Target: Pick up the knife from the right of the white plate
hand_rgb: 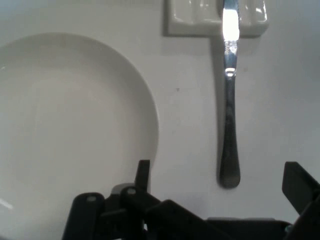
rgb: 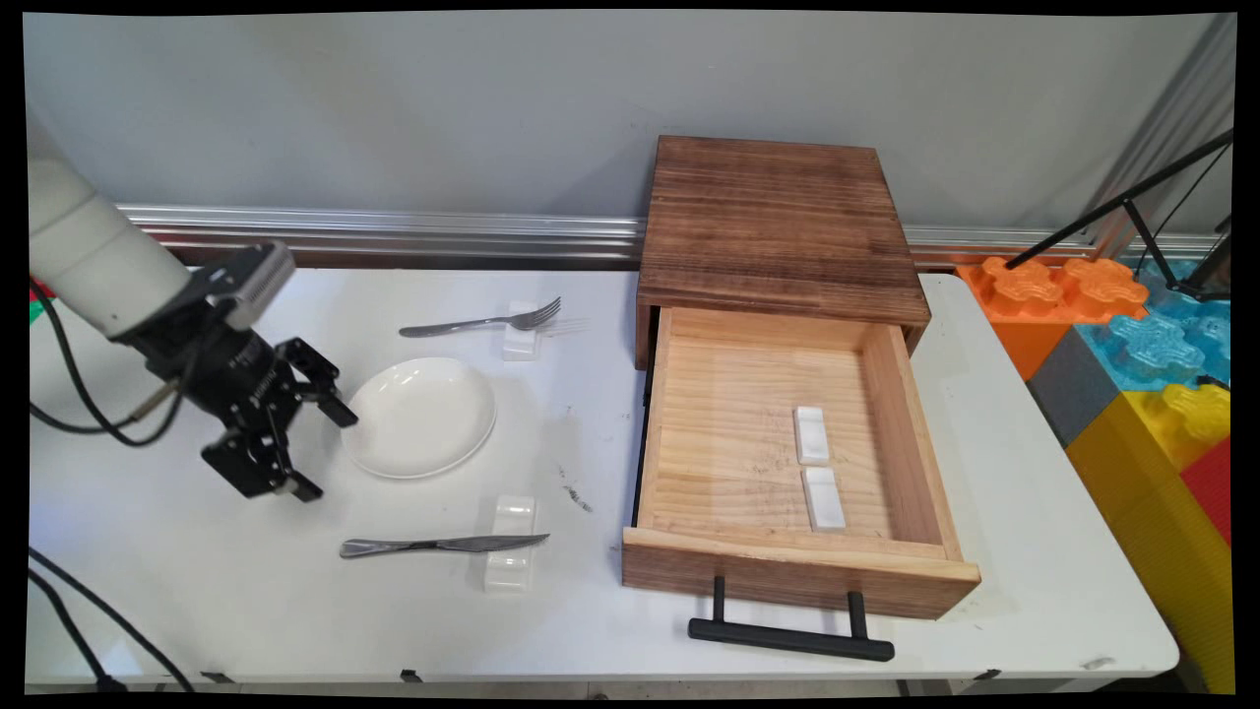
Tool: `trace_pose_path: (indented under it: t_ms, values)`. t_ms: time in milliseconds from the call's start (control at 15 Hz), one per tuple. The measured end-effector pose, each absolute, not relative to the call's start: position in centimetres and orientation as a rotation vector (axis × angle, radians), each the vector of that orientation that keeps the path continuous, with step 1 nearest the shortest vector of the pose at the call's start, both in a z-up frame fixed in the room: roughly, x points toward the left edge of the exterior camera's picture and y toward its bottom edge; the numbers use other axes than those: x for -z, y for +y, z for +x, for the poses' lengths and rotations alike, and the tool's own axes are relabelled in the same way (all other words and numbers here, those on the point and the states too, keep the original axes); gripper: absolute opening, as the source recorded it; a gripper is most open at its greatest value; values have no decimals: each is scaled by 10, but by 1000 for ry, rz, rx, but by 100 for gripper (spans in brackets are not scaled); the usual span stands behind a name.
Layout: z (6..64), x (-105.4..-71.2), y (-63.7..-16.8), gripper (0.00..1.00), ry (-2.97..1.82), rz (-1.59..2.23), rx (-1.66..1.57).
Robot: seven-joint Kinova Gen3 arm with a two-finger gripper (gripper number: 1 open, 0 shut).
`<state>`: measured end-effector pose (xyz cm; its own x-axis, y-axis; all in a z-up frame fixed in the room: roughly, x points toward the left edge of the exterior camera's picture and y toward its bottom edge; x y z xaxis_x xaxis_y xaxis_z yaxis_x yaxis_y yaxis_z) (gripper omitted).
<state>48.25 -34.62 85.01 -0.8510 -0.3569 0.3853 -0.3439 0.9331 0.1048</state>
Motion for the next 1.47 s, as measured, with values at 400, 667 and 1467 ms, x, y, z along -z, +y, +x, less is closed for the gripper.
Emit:
trace_pose_path:
  t_ms: [400, 667, 1467]
  values:
    - [444, -832, -337, 100, -2704, 519, 16]
    - [420, -822, -331, 100, -2727, 533, 5]
    - [374, -800, -321, 100, -2794, 546, -33]
